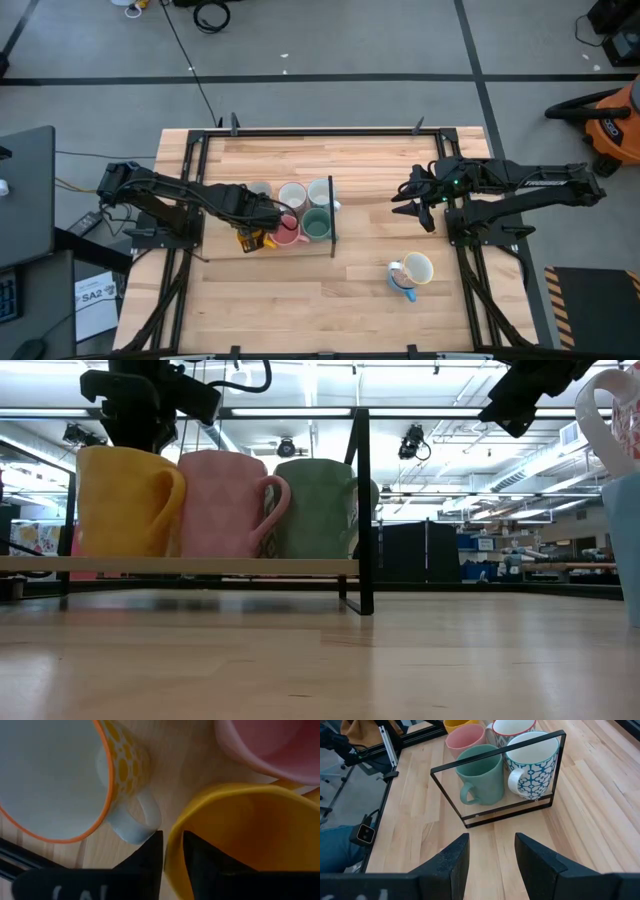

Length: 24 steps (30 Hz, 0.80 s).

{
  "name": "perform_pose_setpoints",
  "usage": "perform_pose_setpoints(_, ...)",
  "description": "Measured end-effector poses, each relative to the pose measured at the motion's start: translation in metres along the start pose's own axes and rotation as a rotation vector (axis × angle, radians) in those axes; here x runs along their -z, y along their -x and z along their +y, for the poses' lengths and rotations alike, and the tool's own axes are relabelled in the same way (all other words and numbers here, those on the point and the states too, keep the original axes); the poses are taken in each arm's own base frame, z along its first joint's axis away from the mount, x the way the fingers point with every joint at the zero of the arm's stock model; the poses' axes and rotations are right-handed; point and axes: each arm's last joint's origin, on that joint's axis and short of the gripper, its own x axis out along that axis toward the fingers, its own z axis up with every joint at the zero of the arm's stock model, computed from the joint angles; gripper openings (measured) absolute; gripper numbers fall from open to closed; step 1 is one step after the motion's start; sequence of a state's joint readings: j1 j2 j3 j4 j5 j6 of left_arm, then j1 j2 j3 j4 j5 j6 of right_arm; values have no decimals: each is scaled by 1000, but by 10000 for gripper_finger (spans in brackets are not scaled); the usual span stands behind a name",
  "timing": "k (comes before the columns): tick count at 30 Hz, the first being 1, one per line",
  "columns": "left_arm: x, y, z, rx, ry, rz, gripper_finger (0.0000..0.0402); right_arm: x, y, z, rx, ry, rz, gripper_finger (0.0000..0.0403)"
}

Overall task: Place coffee mugs
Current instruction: Put the yellow mug on the shelf

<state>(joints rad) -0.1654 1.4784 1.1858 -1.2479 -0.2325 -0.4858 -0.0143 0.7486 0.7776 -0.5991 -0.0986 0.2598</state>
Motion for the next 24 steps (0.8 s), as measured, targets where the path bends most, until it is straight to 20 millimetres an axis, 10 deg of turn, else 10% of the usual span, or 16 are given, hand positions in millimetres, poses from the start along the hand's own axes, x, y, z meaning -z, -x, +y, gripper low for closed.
perform_pose_setpoints(24,1,29,4,103,36,-46,137,0,0,0,0,0,0,163)
